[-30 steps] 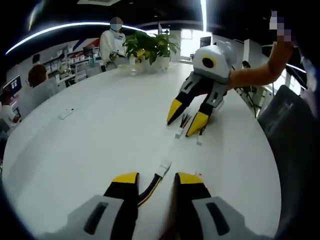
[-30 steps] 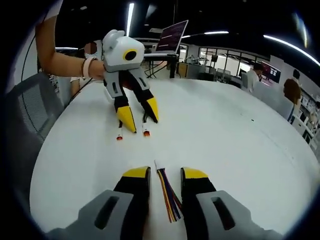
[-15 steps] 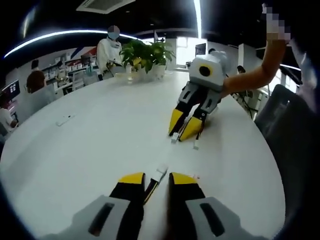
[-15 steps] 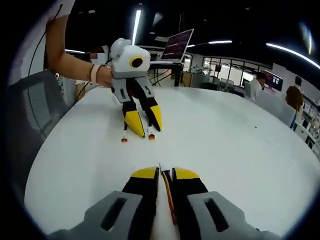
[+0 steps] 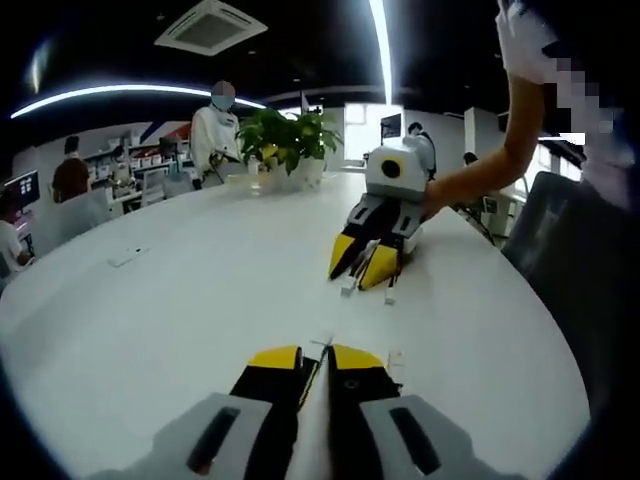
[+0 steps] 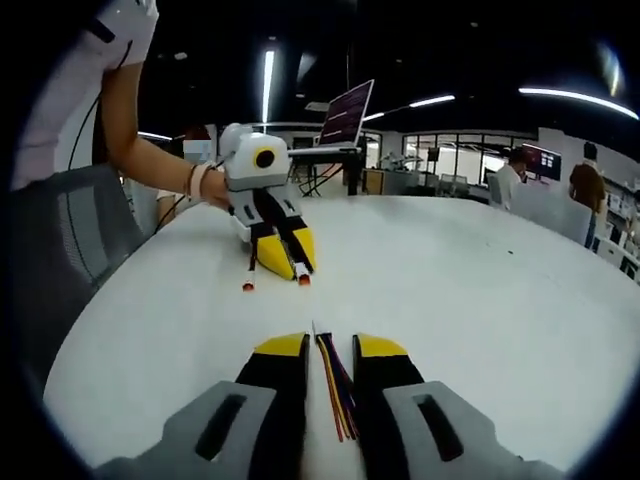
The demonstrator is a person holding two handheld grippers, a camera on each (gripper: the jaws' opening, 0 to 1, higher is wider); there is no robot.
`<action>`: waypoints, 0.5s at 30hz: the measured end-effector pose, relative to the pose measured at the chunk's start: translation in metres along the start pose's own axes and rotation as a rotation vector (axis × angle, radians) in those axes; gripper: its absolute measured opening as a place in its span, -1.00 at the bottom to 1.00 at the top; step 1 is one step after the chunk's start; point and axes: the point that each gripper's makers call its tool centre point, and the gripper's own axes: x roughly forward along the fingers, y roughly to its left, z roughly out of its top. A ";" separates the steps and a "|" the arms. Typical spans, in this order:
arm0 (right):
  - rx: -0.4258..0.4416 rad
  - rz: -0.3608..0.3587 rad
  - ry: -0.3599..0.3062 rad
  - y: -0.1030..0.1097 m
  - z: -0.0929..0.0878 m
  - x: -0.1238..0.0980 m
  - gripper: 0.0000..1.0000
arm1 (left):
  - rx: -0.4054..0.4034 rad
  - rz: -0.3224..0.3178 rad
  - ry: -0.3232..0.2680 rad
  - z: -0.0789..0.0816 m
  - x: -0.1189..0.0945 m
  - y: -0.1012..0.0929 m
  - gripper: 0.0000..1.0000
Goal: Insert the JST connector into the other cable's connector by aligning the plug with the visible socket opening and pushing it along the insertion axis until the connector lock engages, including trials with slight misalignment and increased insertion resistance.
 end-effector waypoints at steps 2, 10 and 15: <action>0.004 0.005 -0.009 0.001 0.001 0.001 -0.74 | -0.007 0.000 -0.014 0.001 0.001 0.000 -0.96; 0.002 0.010 -0.027 0.001 0.002 0.004 -0.80 | -0.044 -0.015 -0.059 0.003 0.005 0.001 -0.98; 0.007 0.021 -0.033 0.002 0.003 0.007 -0.90 | -0.081 -0.022 -0.097 0.005 0.006 0.002 -0.99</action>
